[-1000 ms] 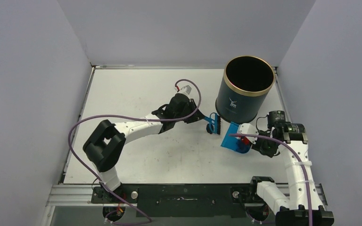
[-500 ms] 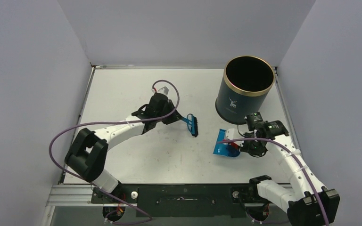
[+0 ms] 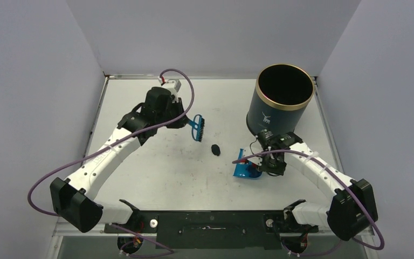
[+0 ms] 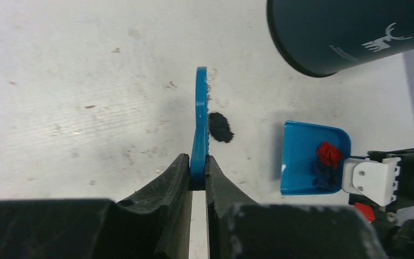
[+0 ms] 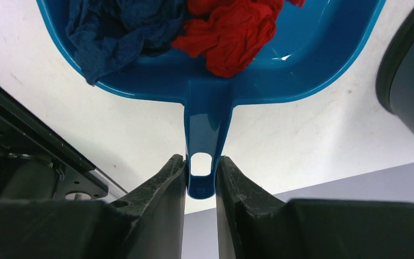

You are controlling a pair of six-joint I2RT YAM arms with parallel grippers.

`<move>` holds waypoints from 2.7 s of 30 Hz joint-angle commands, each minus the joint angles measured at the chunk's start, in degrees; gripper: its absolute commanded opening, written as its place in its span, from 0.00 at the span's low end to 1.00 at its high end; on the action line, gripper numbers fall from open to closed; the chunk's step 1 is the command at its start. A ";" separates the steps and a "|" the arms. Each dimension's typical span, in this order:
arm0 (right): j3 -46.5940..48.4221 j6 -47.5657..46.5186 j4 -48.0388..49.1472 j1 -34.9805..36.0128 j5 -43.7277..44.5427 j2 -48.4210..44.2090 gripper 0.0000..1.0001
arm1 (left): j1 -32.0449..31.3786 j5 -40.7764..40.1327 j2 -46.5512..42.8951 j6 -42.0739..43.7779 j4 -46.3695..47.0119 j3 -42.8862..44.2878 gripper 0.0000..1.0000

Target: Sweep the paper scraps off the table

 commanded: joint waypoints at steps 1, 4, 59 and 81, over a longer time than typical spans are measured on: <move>1.89 5.30 4.49 5.29 5.05 3.96 0.05 | 0.45 -12.03 2.46 12.88 -15.59 6.75 0.00; 1.23 9.73 7.55 10.25 8.47 7.16 0.05 | 0.41 -17.32 5.41 14.87 -17.99 8.31 0.00; 2.26 19.52 14.73 10.53 -1.62 11.62 0.05 | 7.74 41.79 15.60 -17.63 40.62 -12.24 0.00; 10.24 16.32 10.35 6.03 -5.59 -0.53 0.05 | 27.43 49.20 9.10 -41.16 74.09 -26.58 0.00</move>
